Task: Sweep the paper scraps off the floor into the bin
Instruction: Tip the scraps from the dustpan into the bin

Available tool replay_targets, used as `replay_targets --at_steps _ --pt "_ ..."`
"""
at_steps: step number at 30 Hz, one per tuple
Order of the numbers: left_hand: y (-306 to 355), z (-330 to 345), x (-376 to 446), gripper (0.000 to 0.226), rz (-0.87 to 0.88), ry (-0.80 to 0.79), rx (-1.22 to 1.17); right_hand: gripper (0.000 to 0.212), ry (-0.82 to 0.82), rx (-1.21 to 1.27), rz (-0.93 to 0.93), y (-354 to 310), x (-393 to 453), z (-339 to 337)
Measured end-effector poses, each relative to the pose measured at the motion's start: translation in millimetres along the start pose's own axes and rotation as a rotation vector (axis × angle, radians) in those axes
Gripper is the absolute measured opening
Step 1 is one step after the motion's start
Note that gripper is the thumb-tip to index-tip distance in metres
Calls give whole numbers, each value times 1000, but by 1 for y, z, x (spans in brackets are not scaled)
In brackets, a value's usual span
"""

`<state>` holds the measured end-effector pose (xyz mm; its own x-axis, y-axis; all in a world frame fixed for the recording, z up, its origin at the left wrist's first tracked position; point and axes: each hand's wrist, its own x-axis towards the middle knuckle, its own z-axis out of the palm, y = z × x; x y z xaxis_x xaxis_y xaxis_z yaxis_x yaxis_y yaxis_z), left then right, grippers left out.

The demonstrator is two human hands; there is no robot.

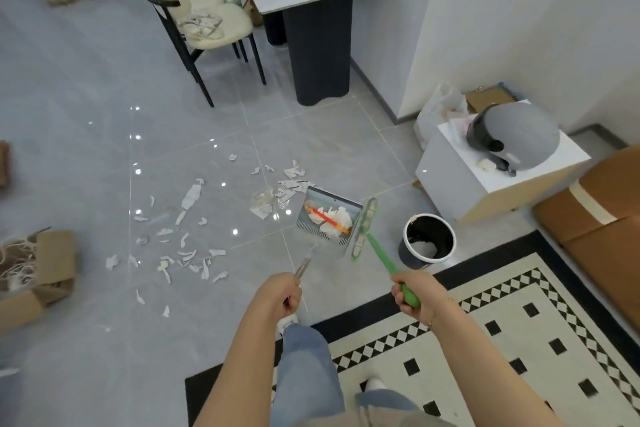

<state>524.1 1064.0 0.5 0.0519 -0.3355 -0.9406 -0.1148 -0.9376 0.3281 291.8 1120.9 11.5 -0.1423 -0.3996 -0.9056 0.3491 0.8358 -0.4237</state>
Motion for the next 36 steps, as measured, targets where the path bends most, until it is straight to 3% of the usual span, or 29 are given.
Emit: replay_targets --at_steps 9,13,16,18,23,36 --pt "-43 10 -27 21 59 -13 -12 6 9 -15 2 44 -29 -41" --pt "-39 4 -30 18 97 -20 53 5 9 59 0 56 -38 -38" --pt "-35 -4 -29 29 121 0 90 6 34 72 -6 66 -47 -30" --pt "-34 -10 -32 20 122 -41 84 5 45 69 -15 71 -52 -25" --pt "-30 -18 -31 33 121 -25 101 8 62 120 -17 86 -58 -22" --pt "-24 29 -41 27 122 67 278 11 52 129 51 94 -42 -72"
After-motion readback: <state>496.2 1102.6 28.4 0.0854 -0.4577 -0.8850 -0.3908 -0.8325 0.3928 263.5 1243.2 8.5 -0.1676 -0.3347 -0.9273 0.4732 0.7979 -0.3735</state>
